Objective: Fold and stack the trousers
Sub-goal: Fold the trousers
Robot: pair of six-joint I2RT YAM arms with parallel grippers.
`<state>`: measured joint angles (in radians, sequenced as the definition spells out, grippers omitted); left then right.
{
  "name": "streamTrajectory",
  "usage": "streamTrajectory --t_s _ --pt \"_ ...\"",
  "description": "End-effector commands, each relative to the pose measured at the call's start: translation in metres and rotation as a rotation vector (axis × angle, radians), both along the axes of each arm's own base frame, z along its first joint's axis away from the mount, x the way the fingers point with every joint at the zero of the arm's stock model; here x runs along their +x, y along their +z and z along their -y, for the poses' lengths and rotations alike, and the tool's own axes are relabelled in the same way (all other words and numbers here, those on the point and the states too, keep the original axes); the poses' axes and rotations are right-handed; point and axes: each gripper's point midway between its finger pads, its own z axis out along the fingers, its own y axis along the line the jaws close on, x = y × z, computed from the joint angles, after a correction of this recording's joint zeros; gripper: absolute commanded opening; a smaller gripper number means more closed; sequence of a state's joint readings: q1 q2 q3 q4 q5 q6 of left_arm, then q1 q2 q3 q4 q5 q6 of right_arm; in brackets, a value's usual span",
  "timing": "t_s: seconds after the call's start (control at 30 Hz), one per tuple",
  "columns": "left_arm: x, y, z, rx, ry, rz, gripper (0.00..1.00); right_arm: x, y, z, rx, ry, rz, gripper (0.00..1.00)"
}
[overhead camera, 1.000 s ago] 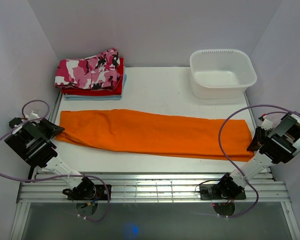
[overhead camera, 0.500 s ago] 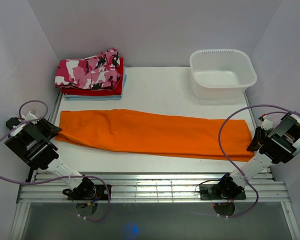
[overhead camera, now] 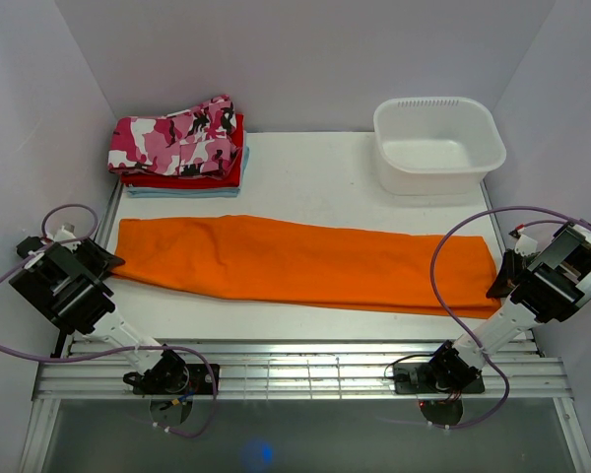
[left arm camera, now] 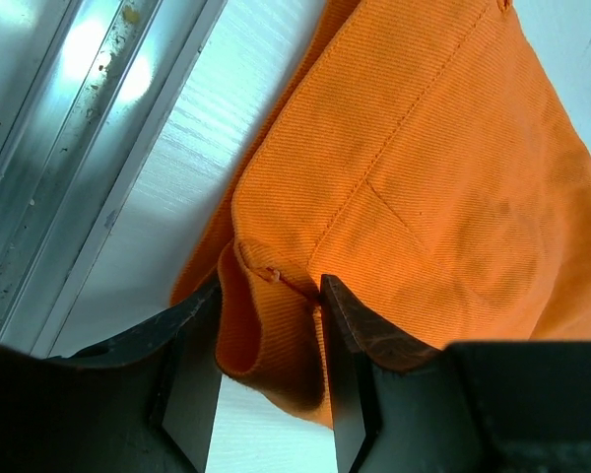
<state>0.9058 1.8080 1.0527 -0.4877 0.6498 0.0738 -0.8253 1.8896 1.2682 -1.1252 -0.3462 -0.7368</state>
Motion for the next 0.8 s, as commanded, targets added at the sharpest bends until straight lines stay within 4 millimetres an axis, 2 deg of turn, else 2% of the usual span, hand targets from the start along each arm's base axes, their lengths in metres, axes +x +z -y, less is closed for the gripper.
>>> streamTrajectory --t_s 0.0,0.13,0.37,0.6,0.77 --pt "-0.014 -0.011 -0.014 0.058 0.068 -0.078 0.52 0.025 0.006 0.053 -0.158 -0.014 0.119 0.08" --pt "-0.021 -0.019 -0.022 0.095 0.110 -0.125 0.53 0.028 0.014 0.059 -0.170 -0.019 0.131 0.08" --pt "-0.027 -0.030 -0.021 0.093 0.122 -0.164 0.53 0.028 0.025 0.080 -0.191 -0.042 0.143 0.08" --pt "-0.030 -0.033 -0.028 0.112 0.136 -0.193 0.53 0.013 0.019 0.087 -0.203 -0.043 0.116 0.08" --pt "-0.033 -0.036 -0.028 0.116 0.142 -0.208 0.54 0.007 0.020 0.101 -0.235 -0.062 0.112 0.08"
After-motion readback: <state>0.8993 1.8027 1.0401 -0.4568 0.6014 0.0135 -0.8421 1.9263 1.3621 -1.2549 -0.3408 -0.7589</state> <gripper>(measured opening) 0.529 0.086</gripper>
